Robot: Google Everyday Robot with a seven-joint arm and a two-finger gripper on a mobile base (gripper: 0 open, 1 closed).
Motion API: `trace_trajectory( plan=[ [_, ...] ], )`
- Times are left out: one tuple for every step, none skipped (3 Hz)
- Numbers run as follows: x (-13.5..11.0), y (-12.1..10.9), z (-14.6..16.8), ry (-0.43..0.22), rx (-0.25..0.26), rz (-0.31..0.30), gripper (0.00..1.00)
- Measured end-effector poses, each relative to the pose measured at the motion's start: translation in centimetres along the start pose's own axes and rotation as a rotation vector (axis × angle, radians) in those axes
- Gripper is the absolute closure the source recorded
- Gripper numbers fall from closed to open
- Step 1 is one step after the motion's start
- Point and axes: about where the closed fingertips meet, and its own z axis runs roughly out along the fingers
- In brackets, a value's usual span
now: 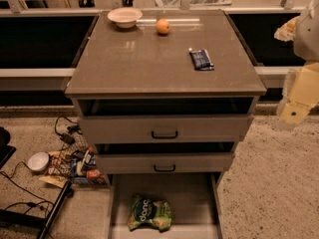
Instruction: Pick green rice chip bag from bottom drawer and place on counter
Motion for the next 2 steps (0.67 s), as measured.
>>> trace_trajectory(
  plan=[
    [0.0, 0.0, 0.0, 0.000, 0.000, 0.000, 0.00],
    [0.8, -0.1, 2.3, -0.019, 0.007, 0.016, 0.00]
  ],
)
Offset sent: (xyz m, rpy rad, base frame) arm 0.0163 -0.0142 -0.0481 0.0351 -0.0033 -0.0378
